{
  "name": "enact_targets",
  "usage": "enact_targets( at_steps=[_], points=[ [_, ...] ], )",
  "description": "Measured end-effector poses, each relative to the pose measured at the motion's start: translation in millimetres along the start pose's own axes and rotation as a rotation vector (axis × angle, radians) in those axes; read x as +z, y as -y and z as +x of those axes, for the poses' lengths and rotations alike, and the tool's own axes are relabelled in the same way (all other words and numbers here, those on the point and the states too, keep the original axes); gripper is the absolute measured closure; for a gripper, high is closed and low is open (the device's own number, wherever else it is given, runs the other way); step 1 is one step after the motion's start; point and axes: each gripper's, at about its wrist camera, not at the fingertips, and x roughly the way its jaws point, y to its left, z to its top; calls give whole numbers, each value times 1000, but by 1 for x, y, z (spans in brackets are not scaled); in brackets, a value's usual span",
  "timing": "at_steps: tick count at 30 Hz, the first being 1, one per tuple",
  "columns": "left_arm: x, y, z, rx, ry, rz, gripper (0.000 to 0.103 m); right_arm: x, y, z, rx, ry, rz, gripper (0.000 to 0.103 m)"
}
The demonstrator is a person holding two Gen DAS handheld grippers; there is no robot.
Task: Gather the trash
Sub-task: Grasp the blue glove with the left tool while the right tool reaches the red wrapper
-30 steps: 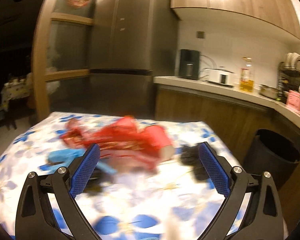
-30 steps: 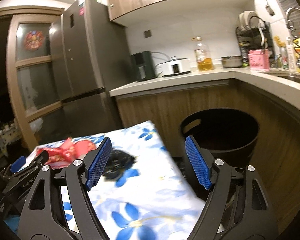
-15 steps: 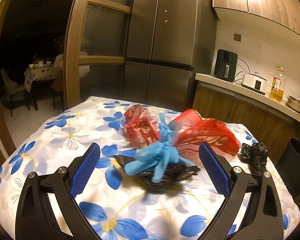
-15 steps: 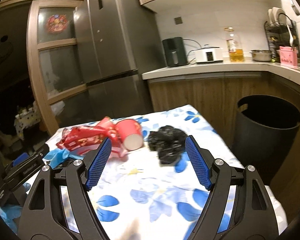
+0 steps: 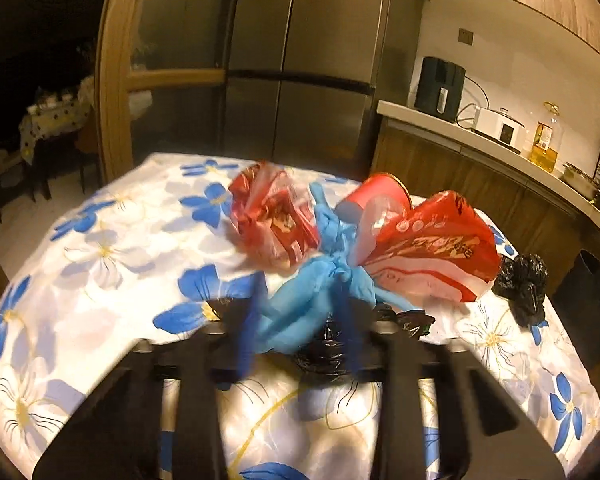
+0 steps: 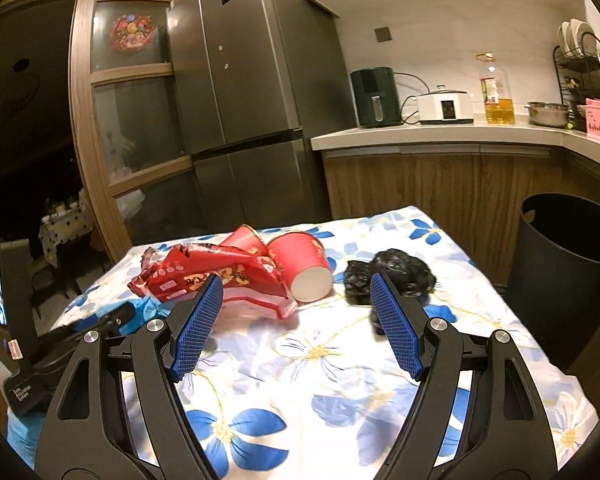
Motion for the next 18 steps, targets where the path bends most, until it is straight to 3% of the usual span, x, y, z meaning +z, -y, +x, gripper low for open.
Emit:
enact_targets(
  at_steps=[2, 11, 18],
  points=[
    [-1, -1, 2, -30, -10, -1, 99, 0, -4, 5, 7, -5, -8, 28],
    [-3, -6, -27, -105, 62, -25, 103, 3, -23, 32, 64, -44, -10, 28],
    [-2, -15, -49, -121, 92, -20, 103, 3, -45, 48, 114, -65, -41, 28]
  ],
)
